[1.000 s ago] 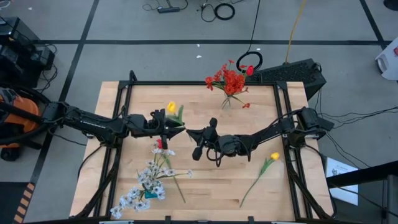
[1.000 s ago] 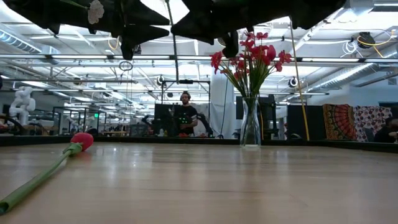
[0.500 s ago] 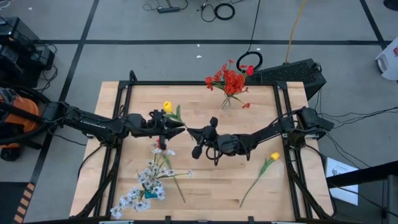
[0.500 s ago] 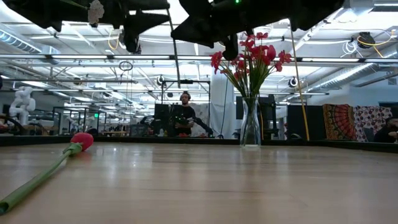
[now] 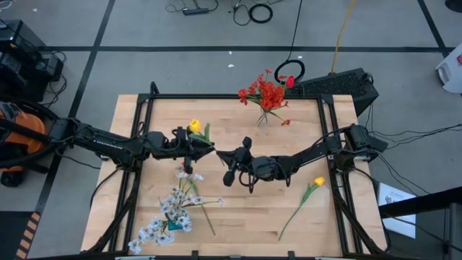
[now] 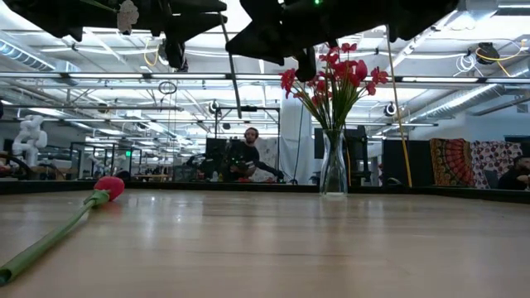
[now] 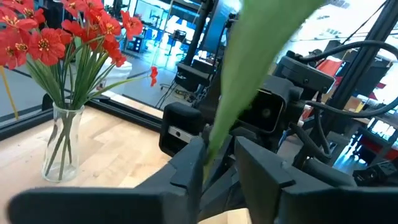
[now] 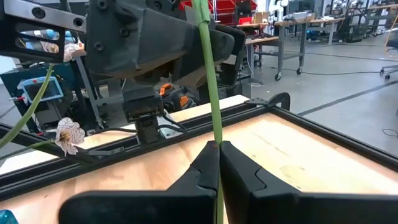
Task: Sort flowers into vase by color
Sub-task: Put the top yellow flower into the blue flower vase
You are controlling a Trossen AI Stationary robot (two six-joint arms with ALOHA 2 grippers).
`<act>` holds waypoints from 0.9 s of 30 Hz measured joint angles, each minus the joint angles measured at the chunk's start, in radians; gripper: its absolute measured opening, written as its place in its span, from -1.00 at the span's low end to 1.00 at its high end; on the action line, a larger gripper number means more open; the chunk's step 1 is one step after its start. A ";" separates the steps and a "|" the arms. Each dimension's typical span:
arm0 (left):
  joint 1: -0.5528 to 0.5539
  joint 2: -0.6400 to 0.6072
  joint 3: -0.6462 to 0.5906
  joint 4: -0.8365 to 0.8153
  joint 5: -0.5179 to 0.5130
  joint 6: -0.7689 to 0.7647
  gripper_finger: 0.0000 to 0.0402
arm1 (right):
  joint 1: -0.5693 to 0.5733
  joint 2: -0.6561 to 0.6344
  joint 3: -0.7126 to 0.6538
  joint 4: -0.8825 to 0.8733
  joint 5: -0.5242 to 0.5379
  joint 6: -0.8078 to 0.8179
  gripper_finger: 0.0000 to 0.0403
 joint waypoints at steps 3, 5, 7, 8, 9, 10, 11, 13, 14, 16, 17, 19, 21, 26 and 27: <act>0.000 0.000 0.000 -0.001 -0.001 0.001 -0.73 | 0.000 0.000 0.000 -0.009 -0.001 0.000 -1.00; 0.000 0.000 0.000 -0.002 -0.006 0.002 -0.87 | 0.000 0.000 0.000 -0.015 -0.011 0.008 -1.00; 0.002 0.000 0.000 -0.006 -0.011 0.002 -0.95 | 0.000 0.000 0.000 -0.022 -0.038 0.026 -1.00; 0.000 0.000 0.000 -0.007 -0.016 0.002 -0.95 | -0.001 0.000 0.000 -0.023 -0.051 0.029 -1.00; 0.000 0.000 0.000 -0.006 -0.021 0.003 -0.94 | -0.002 0.000 0.000 -0.023 -0.055 0.030 -1.00; 0.000 0.000 0.000 -0.006 -0.022 0.003 -0.94 | -0.003 0.000 0.000 -0.023 -0.056 0.030 -1.00; 0.000 0.000 0.000 -0.006 -0.023 0.003 -0.94 | -0.003 0.000 0.000 -0.024 -0.059 0.030 -1.00; 0.000 0.000 0.000 -0.006 -0.023 0.003 -0.94 | -0.003 0.000 0.000 -0.025 -0.072 0.030 -1.00; 0.000 0.000 0.000 -0.006 -0.024 0.003 -0.95 | -0.003 0.000 0.000 -0.025 -0.075 0.030 -1.00; 0.000 0.000 0.000 -0.006 -0.025 0.001 -0.96 | -0.002 0.000 0.000 -0.025 -0.075 0.030 -1.00; 0.000 0.000 0.000 -0.006 -0.024 0.000 -0.97 | -0.001 0.000 0.000 -0.026 -0.075 0.033 -1.00; 0.000 0.000 0.000 -0.006 -0.024 0.000 -0.98 | 0.001 0.000 0.000 -0.026 -0.073 0.047 -1.00; 0.000 0.000 0.000 -0.006 -0.024 0.000 -0.98 | 0.001 0.000 0.000 -0.026 -0.072 0.037 -0.99; 0.002 -0.004 0.000 -0.024 -0.025 -0.001 -0.99 | 0.004 0.000 0.000 -0.041 -0.075 0.019 -0.85; 0.003 -0.013 0.000 -0.036 -0.025 -0.001 -0.99 | 0.004 0.000 0.000 -0.048 -0.074 0.019 -0.81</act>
